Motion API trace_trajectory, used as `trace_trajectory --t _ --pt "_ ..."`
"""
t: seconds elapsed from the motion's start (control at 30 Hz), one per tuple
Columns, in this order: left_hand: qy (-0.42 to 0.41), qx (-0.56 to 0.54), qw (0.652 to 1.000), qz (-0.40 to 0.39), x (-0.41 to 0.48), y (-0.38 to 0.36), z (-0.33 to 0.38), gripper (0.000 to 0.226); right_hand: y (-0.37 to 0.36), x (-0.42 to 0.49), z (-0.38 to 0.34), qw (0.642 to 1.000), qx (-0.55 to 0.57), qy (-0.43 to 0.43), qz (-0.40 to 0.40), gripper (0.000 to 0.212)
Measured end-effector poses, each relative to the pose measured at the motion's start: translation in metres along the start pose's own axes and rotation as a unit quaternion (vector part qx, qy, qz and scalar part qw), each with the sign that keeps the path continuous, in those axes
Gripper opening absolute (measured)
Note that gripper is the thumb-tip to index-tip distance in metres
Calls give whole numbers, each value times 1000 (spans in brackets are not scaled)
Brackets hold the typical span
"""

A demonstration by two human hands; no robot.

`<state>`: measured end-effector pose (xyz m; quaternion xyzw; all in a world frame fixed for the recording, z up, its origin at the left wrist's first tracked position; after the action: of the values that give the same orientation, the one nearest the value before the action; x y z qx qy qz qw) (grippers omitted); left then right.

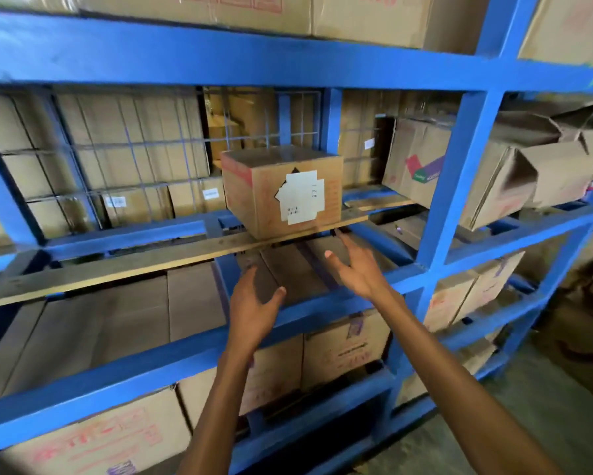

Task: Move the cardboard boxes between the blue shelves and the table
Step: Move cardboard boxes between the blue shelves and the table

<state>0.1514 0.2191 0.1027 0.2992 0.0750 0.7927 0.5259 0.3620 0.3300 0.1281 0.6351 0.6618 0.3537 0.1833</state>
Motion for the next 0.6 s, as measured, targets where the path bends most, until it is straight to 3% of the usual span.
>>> trace_trajectory --t 0.1,0.37,0.5,0.6 --pt "19 -29 999 12 55 -8 -8 53 2 63 3 1000 18 -26 5 59" --pt "17 -73 997 16 188 -29 -37 49 13 211 16 989 110 -89 53 51" --pt "23 -92 995 1 230 -49 -43 51 12 264 26 975 174 -133 47 56" --pt "69 -115 991 -5 249 -62 -55 67 4 287 32 961 239 -136 34 38"
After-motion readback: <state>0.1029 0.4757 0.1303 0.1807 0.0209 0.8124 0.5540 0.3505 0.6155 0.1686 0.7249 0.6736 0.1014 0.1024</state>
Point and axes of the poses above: each hand's wrist, its own x-axis towards the middle knuckle, its own y-axis out of the back of the hand, z = x × y, the point moved 6 cm from there along x, towards the middle knuckle, and after that the axes turned 6 degrees about -y, right-handed, at the moved point
